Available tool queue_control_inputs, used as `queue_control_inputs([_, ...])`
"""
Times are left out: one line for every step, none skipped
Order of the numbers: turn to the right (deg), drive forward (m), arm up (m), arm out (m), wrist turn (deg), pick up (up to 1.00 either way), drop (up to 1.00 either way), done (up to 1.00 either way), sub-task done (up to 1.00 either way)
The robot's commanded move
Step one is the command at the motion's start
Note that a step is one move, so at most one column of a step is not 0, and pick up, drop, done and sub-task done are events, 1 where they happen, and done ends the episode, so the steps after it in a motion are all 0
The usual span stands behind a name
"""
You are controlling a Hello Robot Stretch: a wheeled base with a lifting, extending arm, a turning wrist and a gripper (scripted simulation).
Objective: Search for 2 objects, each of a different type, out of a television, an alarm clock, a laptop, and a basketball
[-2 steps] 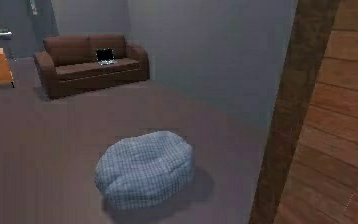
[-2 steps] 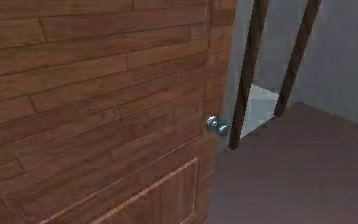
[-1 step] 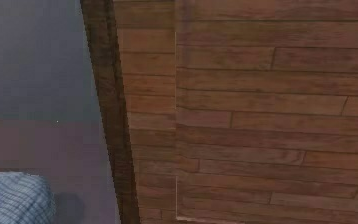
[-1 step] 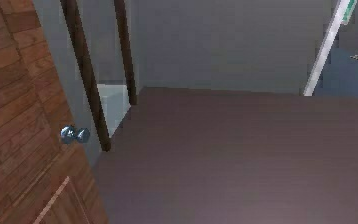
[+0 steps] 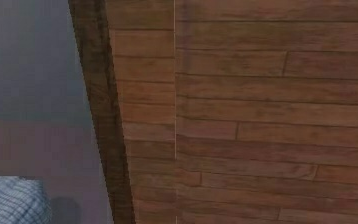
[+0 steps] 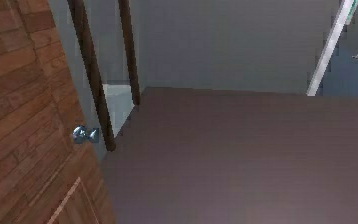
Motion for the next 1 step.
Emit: queue_control_inputs([-45.0,0.00,0.00,0.00,0.0,0.00,0.00,0.00,0.00])
